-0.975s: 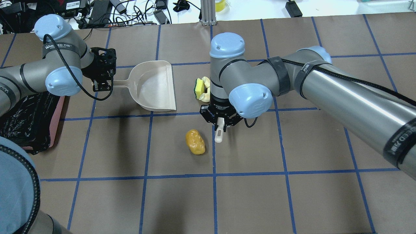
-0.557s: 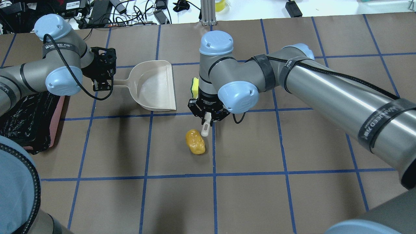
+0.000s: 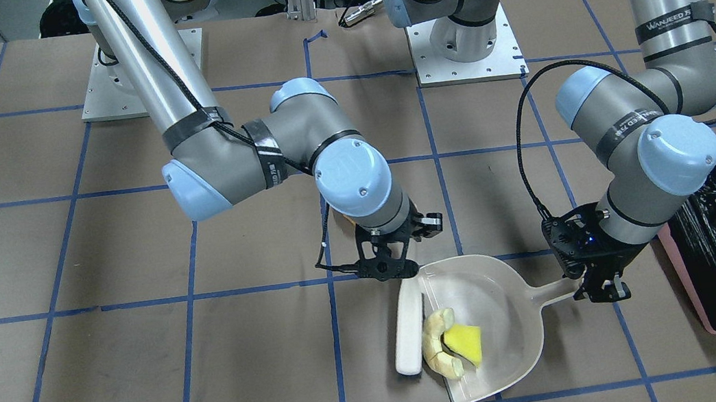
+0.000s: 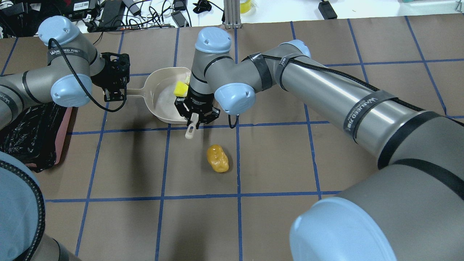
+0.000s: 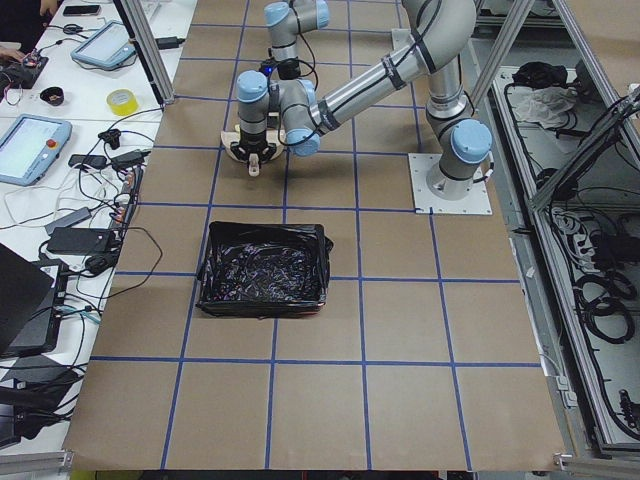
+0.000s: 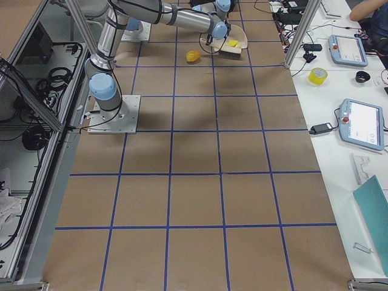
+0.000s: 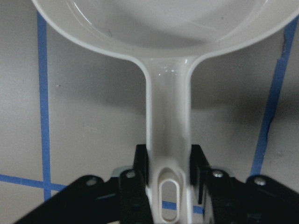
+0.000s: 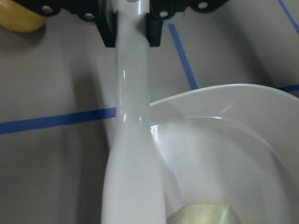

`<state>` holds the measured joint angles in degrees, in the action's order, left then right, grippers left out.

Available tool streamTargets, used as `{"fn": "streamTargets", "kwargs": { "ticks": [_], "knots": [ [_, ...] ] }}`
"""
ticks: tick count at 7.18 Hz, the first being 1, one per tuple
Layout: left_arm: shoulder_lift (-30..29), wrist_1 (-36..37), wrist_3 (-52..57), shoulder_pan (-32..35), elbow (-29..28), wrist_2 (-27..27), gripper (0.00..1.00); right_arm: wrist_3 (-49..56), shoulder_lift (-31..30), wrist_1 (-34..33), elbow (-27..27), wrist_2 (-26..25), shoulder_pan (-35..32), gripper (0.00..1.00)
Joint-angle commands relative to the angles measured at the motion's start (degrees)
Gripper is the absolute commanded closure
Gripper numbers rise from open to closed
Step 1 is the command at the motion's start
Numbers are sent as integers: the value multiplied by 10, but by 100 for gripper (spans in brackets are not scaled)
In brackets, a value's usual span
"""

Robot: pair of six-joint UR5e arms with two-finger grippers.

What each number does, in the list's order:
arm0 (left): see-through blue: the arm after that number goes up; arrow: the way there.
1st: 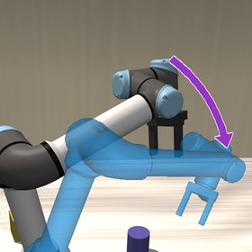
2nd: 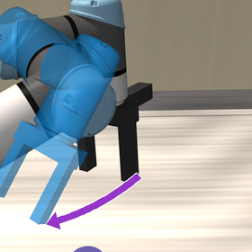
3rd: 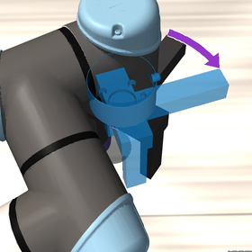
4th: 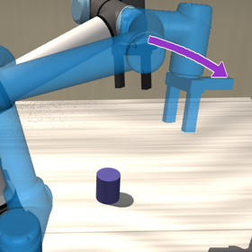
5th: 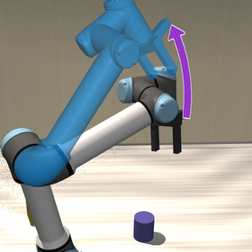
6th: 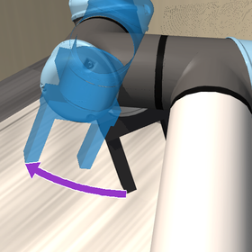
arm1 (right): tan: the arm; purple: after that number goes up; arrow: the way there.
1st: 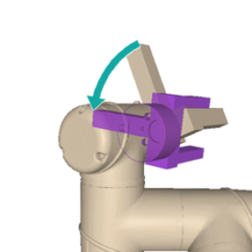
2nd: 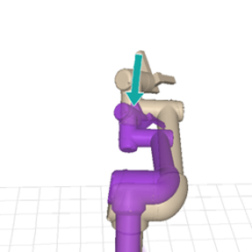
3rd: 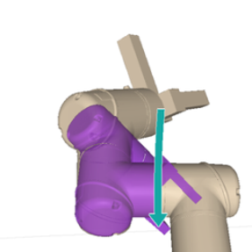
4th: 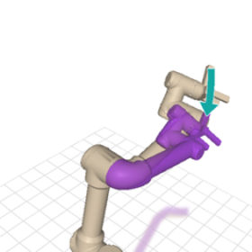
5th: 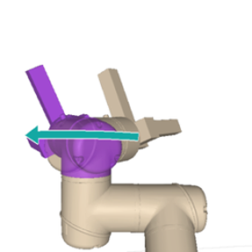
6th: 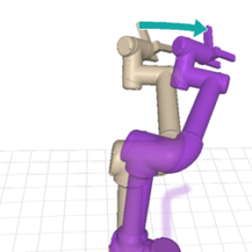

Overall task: Sweep and dump trash into bin
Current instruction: 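Sweep the sponge and peel into the dustpan with the right gripper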

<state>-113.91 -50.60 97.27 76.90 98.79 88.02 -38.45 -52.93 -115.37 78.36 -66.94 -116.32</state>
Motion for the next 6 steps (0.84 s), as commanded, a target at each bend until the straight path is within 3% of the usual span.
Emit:
{"fn": "streamTargets", "kwargs": {
  "ticks": [1,2,4,6],
  "knots": [
    [1,1,4,0,-1,0,100,-5,41,3,-67,50,-20,99],
    [2,1,6,-2,0,0,100,-3,36,15,-69,40,-19,98],
    [12,-3,29,-5,9,4,100,6,-2,90,-63,-67,-18,98],
    [55,-1,62,-10,74,11,100,4,-56,159,-45,-129,-15,99]
  ]
}}
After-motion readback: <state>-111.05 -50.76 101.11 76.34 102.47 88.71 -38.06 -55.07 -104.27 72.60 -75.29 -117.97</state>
